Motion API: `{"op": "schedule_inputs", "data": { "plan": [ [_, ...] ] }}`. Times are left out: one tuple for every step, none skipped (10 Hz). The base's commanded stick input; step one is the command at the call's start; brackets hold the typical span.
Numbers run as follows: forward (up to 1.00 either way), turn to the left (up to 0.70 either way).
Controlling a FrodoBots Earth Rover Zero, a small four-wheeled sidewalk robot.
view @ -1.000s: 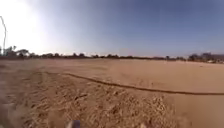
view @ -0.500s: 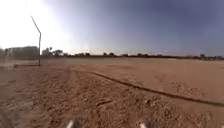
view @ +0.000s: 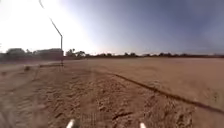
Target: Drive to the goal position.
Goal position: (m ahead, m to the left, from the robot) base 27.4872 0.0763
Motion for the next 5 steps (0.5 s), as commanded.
{"op": "schedule_inputs", "data": {
  "plan": [
    [0.70, 0.00],
    [0.70, 0.00],
    [0.70, 0.00],
    [0.70, 0.00],
    [0.70, 0.00]
  ]
}}
